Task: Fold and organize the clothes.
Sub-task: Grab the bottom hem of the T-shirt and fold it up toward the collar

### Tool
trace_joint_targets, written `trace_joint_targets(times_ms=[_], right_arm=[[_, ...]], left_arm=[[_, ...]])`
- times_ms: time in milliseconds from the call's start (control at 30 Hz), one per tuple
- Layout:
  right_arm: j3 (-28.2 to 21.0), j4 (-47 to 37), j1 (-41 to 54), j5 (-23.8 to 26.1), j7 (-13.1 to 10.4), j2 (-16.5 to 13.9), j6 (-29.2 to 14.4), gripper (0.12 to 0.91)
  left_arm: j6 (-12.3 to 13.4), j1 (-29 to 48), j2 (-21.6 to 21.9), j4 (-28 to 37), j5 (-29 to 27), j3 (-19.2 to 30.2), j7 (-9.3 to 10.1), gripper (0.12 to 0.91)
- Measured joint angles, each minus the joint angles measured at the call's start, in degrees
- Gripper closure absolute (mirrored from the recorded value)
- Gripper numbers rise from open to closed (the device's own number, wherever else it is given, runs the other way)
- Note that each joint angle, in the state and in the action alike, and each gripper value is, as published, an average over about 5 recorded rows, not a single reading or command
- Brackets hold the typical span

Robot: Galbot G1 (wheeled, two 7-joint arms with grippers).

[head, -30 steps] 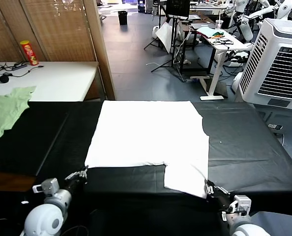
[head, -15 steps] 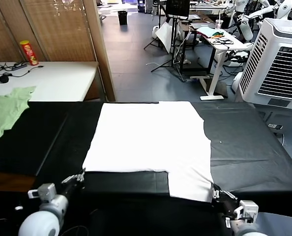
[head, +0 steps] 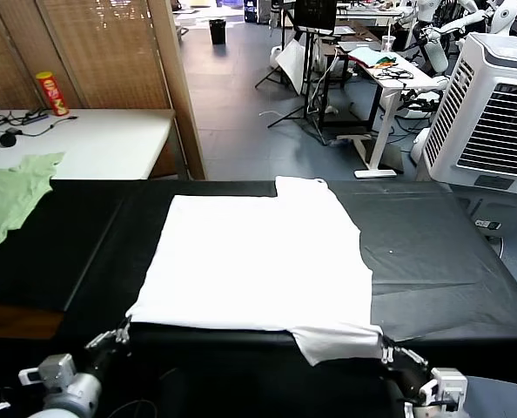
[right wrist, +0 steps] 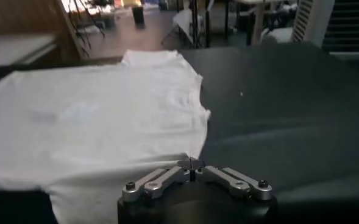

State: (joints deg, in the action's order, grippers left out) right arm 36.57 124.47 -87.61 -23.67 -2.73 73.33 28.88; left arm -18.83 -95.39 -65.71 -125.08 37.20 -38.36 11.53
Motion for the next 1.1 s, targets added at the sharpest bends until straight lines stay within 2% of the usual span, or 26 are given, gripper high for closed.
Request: trace_joint_targets(times_ms=[100, 300, 500, 767, 833, 933, 1000, 1100], right_arm=[[-1.0, -3.5, 4.8, 0.0, -0.1, -1.3, -1.0, 0.904], [-3.7, -10.4, 12.8, -0.6, -0.2, -4.2, -2.3, 0.904], [-7.4, -17.8, 19.7, -0.4, 0.1, -5.5, -2.5, 0.904], [-11.5, -26.3, 27.7, -0.3, 3.1, -5.7, -3.6, 0.901], [-11.8, -27.0, 28.5, -0.4, 3.6, -5.8, -3.6, 0.877], [-11.7, -26.3, 28.2, -0.4, 4.4, -6.5, -3.2, 0.760], [-11.4, -24.6, 27.0, -0.5, 4.7, -7.3, -2.6, 0.643], [-10.5, -20.7, 24.0, -0.5, 4.5, -8.1, -1.7, 0.475]], left_arm=[[0.9, 3.7, -0.9, 1.8, -2.4, 1.4, -0.64, 0.902], [1.6, 10.7, -2.7, 6.5, -5.1, 3.3, -0.59, 0.902], [2.2, 15.8, -2.4, 11.7, -7.0, 4.8, -0.75, 0.902], [2.7, 22.4, -0.4, 18.1, -8.5, 7.5, -0.87, 0.902], [2.6, 23.8, 0.1, 19.4, -8.7, 8.0, -0.71, 0.902], [2.4, 25.4, 0.6, 21.0, -9.3, 8.7, -0.63, 0.897], [2.3, 26.3, 0.7, 21.8, -9.6, 9.0, -0.70, 0.854], [2.2, 26.9, 0.7, 22.4, -9.7, 9.2, -0.73, 0.712]])
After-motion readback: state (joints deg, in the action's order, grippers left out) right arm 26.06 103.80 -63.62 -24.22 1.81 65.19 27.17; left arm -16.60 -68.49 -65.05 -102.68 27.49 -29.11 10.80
